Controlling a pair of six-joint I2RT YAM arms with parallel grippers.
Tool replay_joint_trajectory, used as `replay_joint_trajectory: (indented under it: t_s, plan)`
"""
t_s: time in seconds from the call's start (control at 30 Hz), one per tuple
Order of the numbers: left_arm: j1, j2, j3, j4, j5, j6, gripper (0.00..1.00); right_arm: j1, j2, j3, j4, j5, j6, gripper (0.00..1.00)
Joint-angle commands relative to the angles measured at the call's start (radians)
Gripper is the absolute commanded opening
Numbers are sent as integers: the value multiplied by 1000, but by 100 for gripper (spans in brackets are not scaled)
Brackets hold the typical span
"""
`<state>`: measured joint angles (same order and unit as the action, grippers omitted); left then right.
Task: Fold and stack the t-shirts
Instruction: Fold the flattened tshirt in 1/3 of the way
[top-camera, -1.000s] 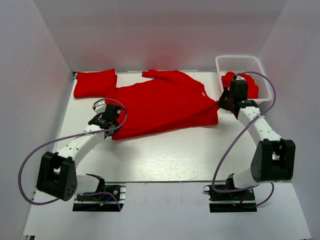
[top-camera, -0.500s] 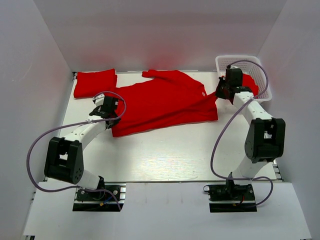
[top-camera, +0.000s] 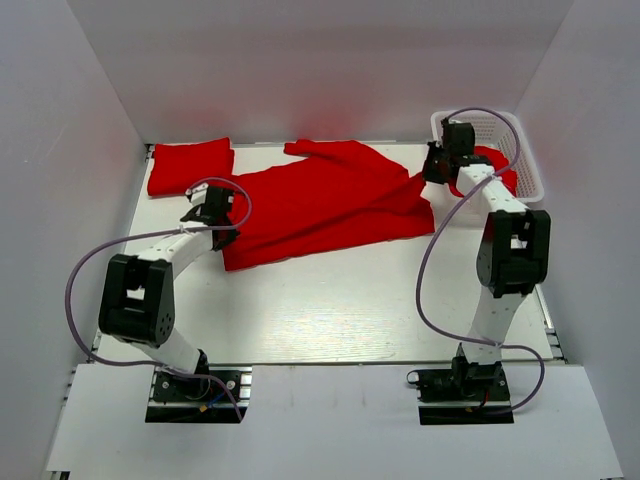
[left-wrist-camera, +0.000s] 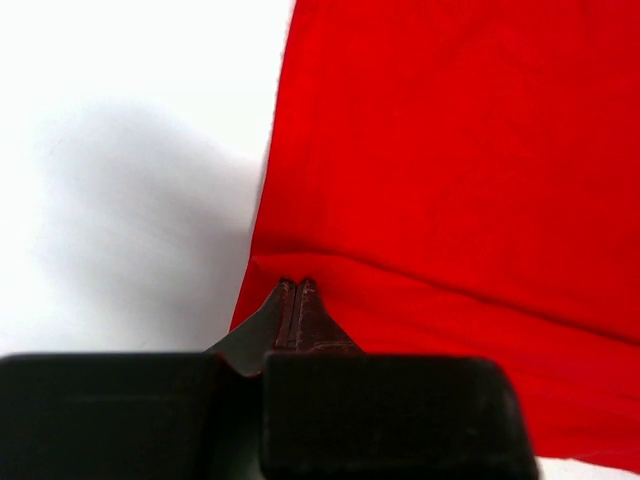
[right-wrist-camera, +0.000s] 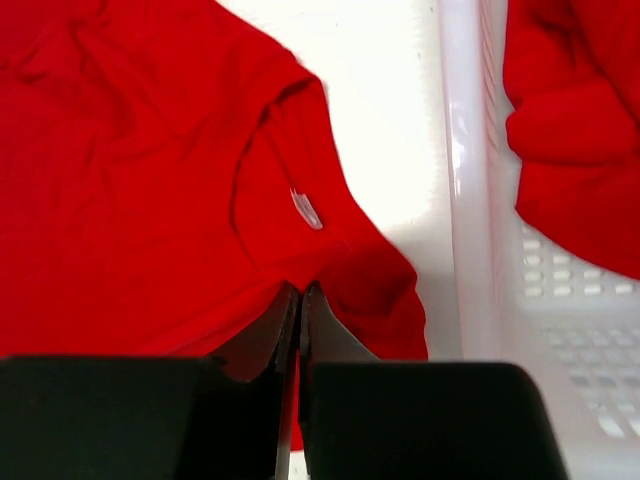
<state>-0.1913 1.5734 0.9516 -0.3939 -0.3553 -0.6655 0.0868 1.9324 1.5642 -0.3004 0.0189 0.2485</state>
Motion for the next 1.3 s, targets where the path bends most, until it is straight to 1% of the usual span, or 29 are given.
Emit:
replay_joint_trajectory:
  t_s: [0.0,0.07,0.17,0.2,0.23,0.27,0.3,0.33,0.37,0.4,0.43,0.47,0.5,0.57,0.6,0.67,0.7,0.73,0.83,0.87,0.93,0.97,1.0,1.03,1.07,1.1,1.13,1.17,1.27]
  plan:
    - [19,19,41,23,1,20,0,1,33,83,-11,-8,-25,0]
    - [20,45,50,23,1,29,0,1,62,125,-22,-8,-26,0]
    - [29,68,73,14,1,29,0,1,114,178,-32,-59,-18,0]
    - [29,68,73,13,-10,29,4,1,120,201,-31,-66,-21,0]
    - [38,79,85,1,-10,20,10,1,143,212,-29,-79,-23,0]
    - [38,79,94,1,-19,20,30,1,154,221,-31,-89,-20,0]
    - [38,79,95,1,-19,20,45,4,161,259,-32,-96,-23,0]
    - [47,79,95,1,-30,20,54,4,198,272,-35,-108,-23,1]
    - [47,79,105,1,-30,20,63,2,210,292,-39,-120,-25,6]
    - [47,79,117,1,-39,20,98,5,223,342,-37,-122,-23,10]
    - [58,79,127,10,-39,20,100,2,250,361,-42,-141,-23,14]
    - [58,79,139,10,-48,20,100,4,279,384,-42,-151,-32,25]
    - [58,79,171,10,-48,20,100,4,308,458,-60,-161,-32,31]
    - [67,79,205,-5,-48,44,100,8,339,529,-77,-194,-52,37]
    - [67,68,231,-5,-48,44,100,4,347,545,-78,-203,-57,42]
    - [67,57,243,-5,-24,84,100,7,327,545,-72,-227,-75,57]
    - [67,48,243,4,-13,93,100,7,323,536,-81,-234,-86,90]
    - [67,34,256,4,-1,104,100,8,313,527,-86,-235,-86,90]
    - [67,20,256,4,65,162,100,10,240,423,-83,-246,-109,90]
    - [56,8,240,18,116,196,100,10,200,366,-82,-249,-127,90]
    - [44,-3,224,32,159,211,100,11,116,272,-77,-249,-130,90]
    - [44,-15,196,41,249,224,100,14,97,208,-71,-247,-127,90]
    - [44,-15,181,56,300,224,100,16,76,177,-68,-243,-124,90]
    - [33,-27,161,94,384,237,100,19,18,105,-48,-241,-117,90]
    - [33,-27,124,107,413,238,100,15,-2,39,-39,-231,-100,90]
    - [21,-38,106,119,438,238,100,17,-15,11,-33,-229,-95,90]
    - [21,-49,89,130,453,238,100,16,-62,-50,-11,-232,-88,90]
    - [10,-49,66,130,454,238,100,14,-72,-105,7,-247,-78,90]
    - [-8,-49,65,64,423,259,100,16,-110,-194,47,-270,-63,90]
